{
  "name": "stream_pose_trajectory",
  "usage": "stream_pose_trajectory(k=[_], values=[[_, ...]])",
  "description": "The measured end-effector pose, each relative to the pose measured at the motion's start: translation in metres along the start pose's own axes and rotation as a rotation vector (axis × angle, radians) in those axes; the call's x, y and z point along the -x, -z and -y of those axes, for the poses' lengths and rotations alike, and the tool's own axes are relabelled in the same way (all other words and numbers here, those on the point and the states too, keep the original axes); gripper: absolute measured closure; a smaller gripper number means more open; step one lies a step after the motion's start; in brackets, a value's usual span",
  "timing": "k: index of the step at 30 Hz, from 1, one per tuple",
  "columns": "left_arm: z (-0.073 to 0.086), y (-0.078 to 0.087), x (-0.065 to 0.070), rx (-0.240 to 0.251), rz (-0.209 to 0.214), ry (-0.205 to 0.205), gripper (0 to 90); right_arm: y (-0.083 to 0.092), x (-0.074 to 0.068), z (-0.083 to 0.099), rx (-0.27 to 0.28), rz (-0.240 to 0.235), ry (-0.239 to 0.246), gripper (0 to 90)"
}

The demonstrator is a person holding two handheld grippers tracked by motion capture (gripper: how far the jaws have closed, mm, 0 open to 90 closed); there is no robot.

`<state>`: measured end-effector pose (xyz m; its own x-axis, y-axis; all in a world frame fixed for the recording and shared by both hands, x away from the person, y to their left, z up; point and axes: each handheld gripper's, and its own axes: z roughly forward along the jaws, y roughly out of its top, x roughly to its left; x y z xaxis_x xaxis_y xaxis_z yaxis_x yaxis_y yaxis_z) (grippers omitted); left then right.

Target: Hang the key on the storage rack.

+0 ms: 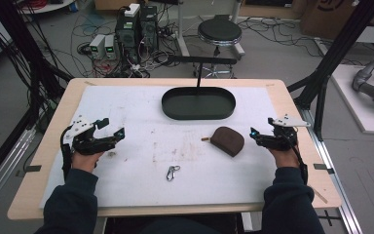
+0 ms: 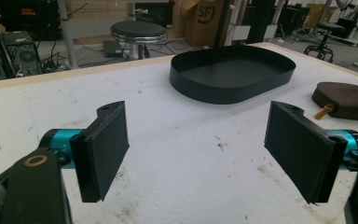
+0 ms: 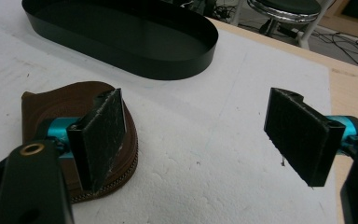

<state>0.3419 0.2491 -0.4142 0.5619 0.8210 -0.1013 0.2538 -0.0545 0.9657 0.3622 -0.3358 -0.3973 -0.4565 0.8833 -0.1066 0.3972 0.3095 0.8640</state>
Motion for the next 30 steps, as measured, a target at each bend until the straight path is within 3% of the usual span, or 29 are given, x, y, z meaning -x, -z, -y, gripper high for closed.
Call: stream_pose_trajectory(k=[20,24,27,30], values=[[-0.001,-0.004,0.003,0.001,0.017,0.018,24.3,0.002,-0.002,0.002,-0.002,-0.003,0.002,20.9],[-0.003,-0.004,0.007,0.003,-0.002,0.002,23.3,0.003,-0.002,0.002,-0.001,-0.005,0.005,20.9],[-0.003,-0.005,0.010,0.012,0.012,0.001,21.7,0.003,-0.003,0.002,0.000,-0.005,0.006,20.9],[-0.003,-0.012,0.021,-0.001,0.071,-0.001,20.2,0.005,-0.004,0.002,0.001,-0.004,0.011,21.0]])
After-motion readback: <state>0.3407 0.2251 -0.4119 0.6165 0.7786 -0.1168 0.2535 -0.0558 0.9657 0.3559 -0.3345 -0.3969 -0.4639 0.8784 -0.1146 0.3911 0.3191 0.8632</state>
